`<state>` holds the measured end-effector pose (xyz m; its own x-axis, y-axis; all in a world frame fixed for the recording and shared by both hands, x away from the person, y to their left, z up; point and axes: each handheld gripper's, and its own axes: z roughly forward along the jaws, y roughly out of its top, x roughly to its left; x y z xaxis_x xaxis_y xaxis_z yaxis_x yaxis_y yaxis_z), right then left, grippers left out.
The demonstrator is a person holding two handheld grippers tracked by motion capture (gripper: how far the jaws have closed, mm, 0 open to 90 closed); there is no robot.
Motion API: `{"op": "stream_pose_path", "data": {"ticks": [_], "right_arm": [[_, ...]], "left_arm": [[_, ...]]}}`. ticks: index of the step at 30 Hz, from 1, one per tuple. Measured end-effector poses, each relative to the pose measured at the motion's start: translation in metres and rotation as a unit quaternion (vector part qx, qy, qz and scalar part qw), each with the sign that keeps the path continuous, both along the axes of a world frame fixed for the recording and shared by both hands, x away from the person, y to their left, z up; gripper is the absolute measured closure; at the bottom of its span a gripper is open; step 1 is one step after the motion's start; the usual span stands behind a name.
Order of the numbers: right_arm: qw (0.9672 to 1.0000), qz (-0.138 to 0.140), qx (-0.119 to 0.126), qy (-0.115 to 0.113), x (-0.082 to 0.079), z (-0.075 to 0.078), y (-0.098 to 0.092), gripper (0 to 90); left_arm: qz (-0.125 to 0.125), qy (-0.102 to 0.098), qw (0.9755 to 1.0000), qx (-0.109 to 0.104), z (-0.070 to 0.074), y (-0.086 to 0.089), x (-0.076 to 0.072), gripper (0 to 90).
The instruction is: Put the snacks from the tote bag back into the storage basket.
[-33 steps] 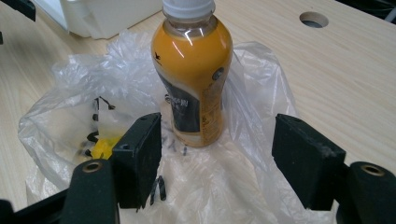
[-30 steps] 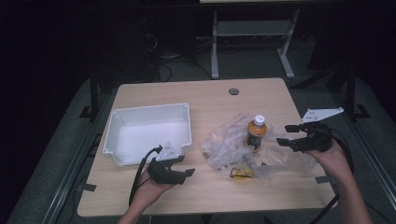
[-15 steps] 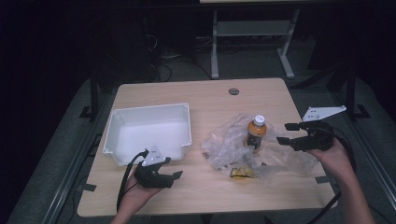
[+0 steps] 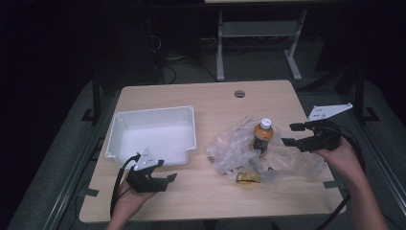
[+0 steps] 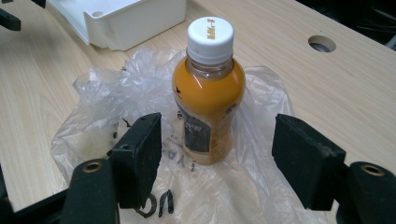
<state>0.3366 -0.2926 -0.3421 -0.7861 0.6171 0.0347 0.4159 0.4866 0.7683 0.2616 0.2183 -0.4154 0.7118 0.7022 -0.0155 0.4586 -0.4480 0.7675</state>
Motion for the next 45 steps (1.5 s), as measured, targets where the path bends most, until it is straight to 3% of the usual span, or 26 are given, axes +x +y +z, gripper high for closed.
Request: {"op": "stream_pose_path", "data": {"ticks": [10,18,30,37,45], "right_arm": [[0.9998,0.017,-0.013,-0.001,0.011,0.007,0.018,32.9],[0.9993,0.034,-0.013,0.011,0.021,0.011,0.032,33.8],[0.9983,0.044,-0.019,0.032,0.04,0.013,0.049,36.6],[0.9978,0.046,-0.021,0.044,0.046,0.01,0.055,41.3],[0.9978,0.041,-0.031,0.042,0.05,0.008,0.058,49.7]], "left_arm": [[0.01,0.001,0.9999,-0.006,0.001,0.005,0.001,29.5],[0.02,-0.001,0.9995,-0.024,0.003,0.008,0.0,29.5],[0.032,-0.007,0.9995,-0.006,0.003,0.015,0.001,29.3],[0.038,-0.004,0.9992,-0.014,0.003,0.021,0.002,29.3],[0.05,-0.008,0.9985,-0.021,0.004,0.03,0.002,29.3]]}}
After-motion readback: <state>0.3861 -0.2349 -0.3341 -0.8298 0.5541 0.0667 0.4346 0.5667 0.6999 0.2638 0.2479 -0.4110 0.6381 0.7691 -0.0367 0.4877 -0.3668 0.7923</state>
